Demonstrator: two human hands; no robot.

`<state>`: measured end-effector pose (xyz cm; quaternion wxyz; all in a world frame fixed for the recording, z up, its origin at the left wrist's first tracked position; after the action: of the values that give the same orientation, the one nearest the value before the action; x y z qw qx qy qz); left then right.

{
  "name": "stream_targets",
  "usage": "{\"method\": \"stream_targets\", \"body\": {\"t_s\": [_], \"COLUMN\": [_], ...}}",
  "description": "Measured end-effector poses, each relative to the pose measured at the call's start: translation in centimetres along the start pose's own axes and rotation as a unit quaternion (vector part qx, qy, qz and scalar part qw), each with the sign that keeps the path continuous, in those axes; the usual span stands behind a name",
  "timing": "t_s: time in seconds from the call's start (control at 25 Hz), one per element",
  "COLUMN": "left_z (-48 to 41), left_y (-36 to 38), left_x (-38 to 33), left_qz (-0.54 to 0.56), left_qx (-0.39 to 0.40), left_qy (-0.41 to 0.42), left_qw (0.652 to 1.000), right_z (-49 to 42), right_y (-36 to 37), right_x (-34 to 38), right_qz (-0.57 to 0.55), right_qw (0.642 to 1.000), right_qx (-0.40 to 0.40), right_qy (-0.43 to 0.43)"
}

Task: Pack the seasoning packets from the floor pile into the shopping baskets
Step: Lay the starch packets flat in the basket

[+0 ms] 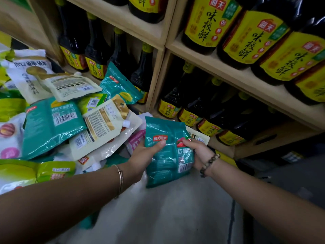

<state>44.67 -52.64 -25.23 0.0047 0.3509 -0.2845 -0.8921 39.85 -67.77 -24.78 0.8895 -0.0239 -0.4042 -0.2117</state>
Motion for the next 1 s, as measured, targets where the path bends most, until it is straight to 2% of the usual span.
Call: {"method": "stream_targets", "body": {"t_s": [0.16, 0.24, 0.28, 0.4, 0.48, 0.56, 0.8, 0.88, 1.0], "left_z": [-0.3, -0.5, -0.6, -0.9, -1.0, -0.9, -0.7, -0.6, -0.6], "left_y": [-0.9, -1.5, -1.8, -3.0, -3.7, -4.1, -4.5, -4.6, -4.7], "left_x": [-0.8, -1.1, -1.4, -2.5, -2.6, -2.3, -1.8, -1.8, -1.7], "left_qz": [0.026, 0.006, -0.002, -0.019, -0.024, -0.032, -0.084, -0.082, -0.069], "left_qx": [-0.028, -0.040, -0.047, -0.075, -0.088, -0.093, -0.081, -0.075, -0.074], "left_qy": [-0.012, -0.001, 0.010, 0.034, 0.035, 0.025, 0.013, 0.010, 0.015], "left_qw": [0.999, 0.999, 0.999, 0.996, 0.995, 0.995, 0.993, 0.994, 0.995], "right_z": [0.2, -0.3, -0.8, -2.3, -3.6, -4.9, -7.3, -7.1, -6.2], "right_y": [1.2, 0.0, -1.4, -5.1, -6.1, -6.2, -6.3, -6.9, -8.1], "right_x": [0.1, 0.1, 0.3, 2.2, 2.8, 3.6, 1.8, 1.5, 2.1], "right_qz": [0.015, 0.087, 0.164, 0.407, 0.521, 0.603, 0.743, 0.753, 0.711], "right_qw": [1.000, 0.996, 0.985, 0.891, 0.821, 0.761, 0.657, 0.644, 0.676], "right_qx": [0.020, -0.016, -0.060, -0.189, -0.219, -0.222, -0.119, -0.133, -0.193], "right_qy": [-0.007, 0.002, -0.002, -0.062, -0.078, -0.087, -0.040, -0.027, -0.006]}}
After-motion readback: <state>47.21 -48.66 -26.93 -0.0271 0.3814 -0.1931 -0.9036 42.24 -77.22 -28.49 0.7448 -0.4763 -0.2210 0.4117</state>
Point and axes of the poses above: each hand's wrist, its own z-axis away from the middle knuckle, its own y-axis out of the palm, x = y × z, the point moved 9 cm from there along -z, towards the middle knuckle, and after that the axes turned 8 degrees about z, right-handed, at the moved point
